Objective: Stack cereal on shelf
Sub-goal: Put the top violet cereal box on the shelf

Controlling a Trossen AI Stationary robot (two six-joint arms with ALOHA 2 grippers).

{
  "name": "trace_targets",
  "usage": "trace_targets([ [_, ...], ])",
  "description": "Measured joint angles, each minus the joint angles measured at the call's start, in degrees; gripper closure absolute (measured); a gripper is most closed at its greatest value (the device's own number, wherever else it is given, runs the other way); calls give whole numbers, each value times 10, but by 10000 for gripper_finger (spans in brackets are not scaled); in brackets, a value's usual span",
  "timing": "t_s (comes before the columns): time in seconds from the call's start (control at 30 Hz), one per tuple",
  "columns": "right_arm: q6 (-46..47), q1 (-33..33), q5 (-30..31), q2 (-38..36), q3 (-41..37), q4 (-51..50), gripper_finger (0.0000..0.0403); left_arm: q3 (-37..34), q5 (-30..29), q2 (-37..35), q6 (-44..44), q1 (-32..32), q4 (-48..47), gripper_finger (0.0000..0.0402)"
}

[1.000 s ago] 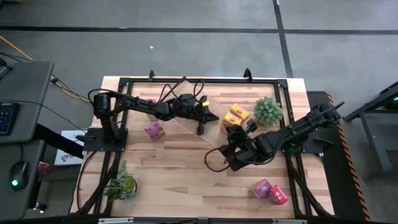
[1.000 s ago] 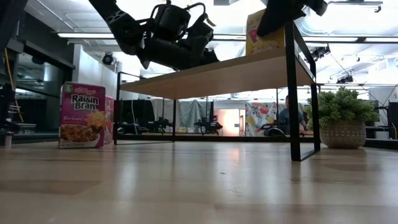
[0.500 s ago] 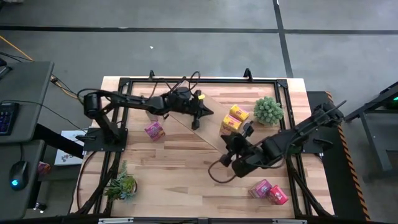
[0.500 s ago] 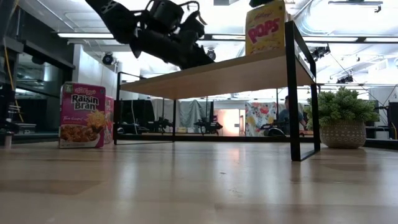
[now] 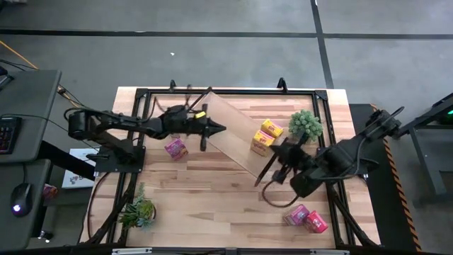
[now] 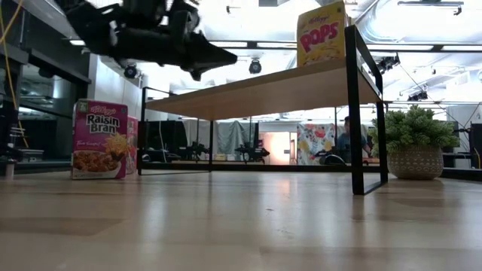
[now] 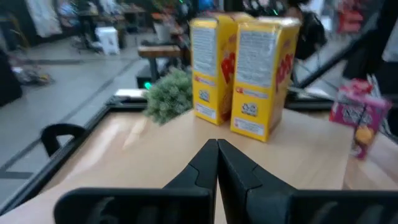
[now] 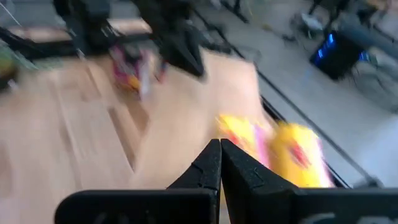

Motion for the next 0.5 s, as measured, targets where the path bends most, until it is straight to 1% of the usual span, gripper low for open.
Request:
trace_targets([
  [0.13,101,7,-21,-22,0,-128,403,-11,-52,-7,-3,-25,10,402],
  [0.2,130,19,-22,-28,0,-159,403,-4,-53,-3,1,-37,1,401],
  [0.27,132,35,-22,-30,0,-168,403,4,-44,-9,12,-51,-15,401],
  [0.3,132,42,-20,-30,0,-167,403,6,-40,-23,20,-58,-32,402],
  [0.37,132,57,-9,-31,0,-169,403,18,-39,-56,40,-73,-81,402],
  [0.5,150,76,14,-32,0,-201,403,47,-53,-161,55,-100,-300,402],
])
